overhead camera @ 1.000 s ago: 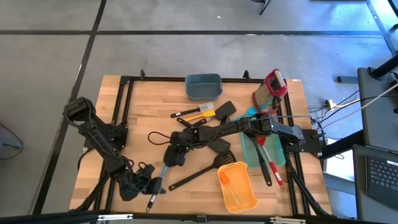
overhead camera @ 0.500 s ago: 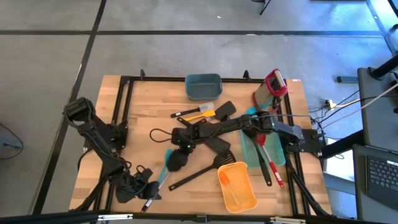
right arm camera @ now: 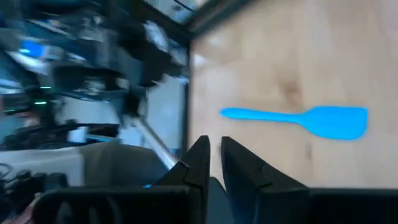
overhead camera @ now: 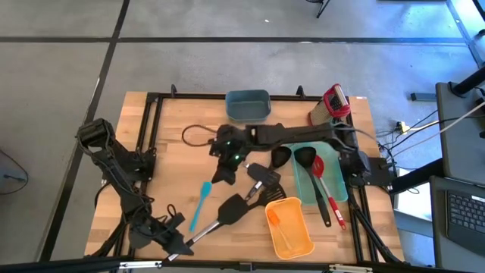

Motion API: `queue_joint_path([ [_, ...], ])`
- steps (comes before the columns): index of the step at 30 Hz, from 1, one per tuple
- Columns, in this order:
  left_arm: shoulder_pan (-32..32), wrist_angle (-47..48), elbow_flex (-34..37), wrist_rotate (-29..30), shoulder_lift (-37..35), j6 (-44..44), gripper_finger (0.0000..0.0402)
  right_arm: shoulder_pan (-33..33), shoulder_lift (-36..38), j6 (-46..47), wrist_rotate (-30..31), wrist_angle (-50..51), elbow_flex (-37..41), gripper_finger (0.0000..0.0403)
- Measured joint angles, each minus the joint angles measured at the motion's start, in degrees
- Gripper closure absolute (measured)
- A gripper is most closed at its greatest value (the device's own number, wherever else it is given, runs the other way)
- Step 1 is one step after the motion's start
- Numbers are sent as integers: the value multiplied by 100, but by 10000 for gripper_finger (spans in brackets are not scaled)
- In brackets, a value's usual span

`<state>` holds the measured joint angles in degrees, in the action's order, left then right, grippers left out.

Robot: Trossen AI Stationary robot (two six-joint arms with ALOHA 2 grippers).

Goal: Pick & Place Kitchen Items
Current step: Put the large black spatula into the blue bin

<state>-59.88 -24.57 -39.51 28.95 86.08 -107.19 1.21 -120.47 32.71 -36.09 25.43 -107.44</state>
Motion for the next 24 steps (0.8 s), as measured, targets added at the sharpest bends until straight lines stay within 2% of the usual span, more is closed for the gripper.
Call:
queue_joint_path([
  [6,60,-110,0,-29,0,613,355,-39,762,148,103,99,3,359],
  [9,153,-112,0,-160,0,886,355,35,1185,247,627,125,4,359],
  [15,550,-131,85,-916,-20,1099,355,288,1958,122,1885,511,-3,359],
  [24,1376,-49,85,-1761,-297,1982,355,684,2471,24,2753,1409,-8,359],
])
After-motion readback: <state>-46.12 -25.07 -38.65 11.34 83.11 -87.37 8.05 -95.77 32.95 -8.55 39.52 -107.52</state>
